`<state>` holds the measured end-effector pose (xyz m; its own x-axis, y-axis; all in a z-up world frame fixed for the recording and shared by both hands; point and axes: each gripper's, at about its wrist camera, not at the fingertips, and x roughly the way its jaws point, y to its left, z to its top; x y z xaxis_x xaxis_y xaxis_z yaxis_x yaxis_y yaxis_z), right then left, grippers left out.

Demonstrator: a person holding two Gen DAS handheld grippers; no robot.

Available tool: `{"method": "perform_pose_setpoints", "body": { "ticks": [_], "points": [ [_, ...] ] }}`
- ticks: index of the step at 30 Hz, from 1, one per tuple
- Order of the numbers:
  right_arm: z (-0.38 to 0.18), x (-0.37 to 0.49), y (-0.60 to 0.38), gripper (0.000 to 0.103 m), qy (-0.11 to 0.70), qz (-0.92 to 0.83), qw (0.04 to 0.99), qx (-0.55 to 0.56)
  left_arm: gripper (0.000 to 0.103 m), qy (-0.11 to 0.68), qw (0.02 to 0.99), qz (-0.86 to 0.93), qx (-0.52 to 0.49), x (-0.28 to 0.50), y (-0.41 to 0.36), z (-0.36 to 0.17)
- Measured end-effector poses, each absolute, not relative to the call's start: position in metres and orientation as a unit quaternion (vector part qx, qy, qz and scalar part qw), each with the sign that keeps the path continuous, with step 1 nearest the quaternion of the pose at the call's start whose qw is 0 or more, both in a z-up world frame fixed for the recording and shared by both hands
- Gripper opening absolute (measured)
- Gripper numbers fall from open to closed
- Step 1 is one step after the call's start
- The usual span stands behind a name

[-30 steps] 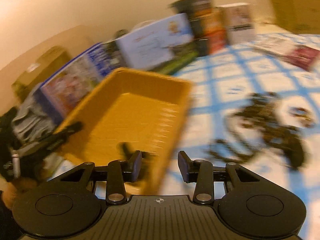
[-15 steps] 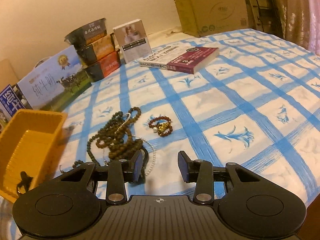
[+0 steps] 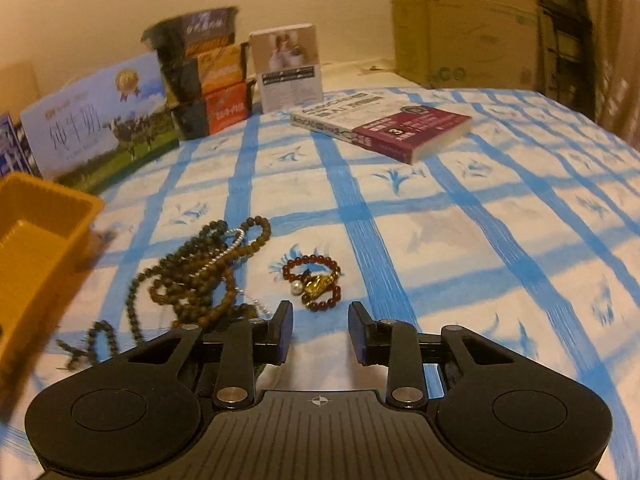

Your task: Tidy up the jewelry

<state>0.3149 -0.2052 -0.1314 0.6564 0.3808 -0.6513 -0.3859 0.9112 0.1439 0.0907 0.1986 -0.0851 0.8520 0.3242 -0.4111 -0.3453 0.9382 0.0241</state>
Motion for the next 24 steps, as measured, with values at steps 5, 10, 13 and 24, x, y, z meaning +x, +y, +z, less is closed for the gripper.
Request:
{"method": "perform_pose_setpoints", "body": {
  "ticks": [5,10,13,24],
  "points": [
    [-0.146,0.331,-0.192,0.032,0.358,0.21,0.909,-0.041,0.004,0.212,0.961,0.175,-0.024,0.093,0.2,-0.086],
    [-0.155,0.335,-0.183,0.032,0.343,0.218,0.91,-0.083,0.004,0.213,0.961,0.174,-0.022,0.093,0.2,-0.086],
    [-0.156,0.335,-0.181,0.012,0.334,0.224,0.91,-0.096,0.004,0.213,0.961,0.174,-0.024,0.092,0.2,-0.086],
    [-0.132,0.305,-0.217,0.003,0.33,0.189,0.924,-0.049,0.004,0.212,0.961,0.174,-0.024,0.091,0.2,-0.086]
  ]
}}
